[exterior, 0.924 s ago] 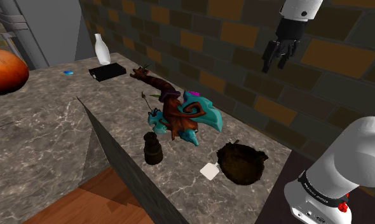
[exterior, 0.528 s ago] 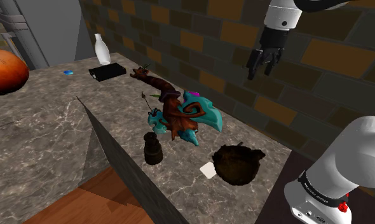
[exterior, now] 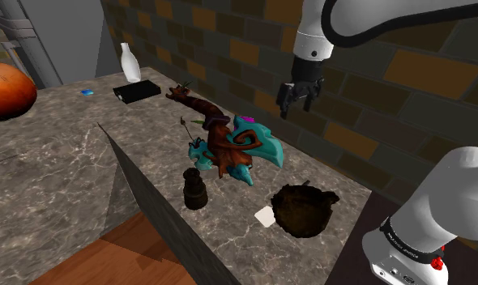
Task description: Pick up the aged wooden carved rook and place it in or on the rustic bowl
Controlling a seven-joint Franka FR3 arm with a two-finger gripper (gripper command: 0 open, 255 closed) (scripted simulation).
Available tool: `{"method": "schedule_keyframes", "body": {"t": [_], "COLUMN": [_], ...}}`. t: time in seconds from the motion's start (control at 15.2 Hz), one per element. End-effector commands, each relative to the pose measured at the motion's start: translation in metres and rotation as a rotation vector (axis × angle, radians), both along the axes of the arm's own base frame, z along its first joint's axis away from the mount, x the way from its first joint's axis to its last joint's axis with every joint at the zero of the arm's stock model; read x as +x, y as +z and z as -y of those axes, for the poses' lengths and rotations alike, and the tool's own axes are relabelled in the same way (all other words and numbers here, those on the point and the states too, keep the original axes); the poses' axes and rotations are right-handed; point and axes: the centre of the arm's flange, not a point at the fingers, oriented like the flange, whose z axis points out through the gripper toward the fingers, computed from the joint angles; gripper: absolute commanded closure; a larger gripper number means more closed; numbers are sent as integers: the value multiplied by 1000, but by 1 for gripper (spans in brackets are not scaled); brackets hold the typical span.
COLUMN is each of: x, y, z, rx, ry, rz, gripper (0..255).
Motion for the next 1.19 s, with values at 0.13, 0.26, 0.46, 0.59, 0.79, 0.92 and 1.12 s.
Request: {"method": "schedule_keyframes", "body": {"t": [0.13,0.26,0.46,0.59,0.79,0.92,1.12], "x": [21,32,49,60,77,88,104], "y": [-22,-35,-54,-67,-86,-99,-119], "z": [-42,-63,-95,-116,-148,-169,-200], "rx": [-6,-10,-15,-18,-24,-27,-32], "ry": [3,5,7,9,11,13,16], "rz": [-5,-8,-13,-16,-20,-23,-28], "gripper": [0,0,0,0,0,0,0]}}
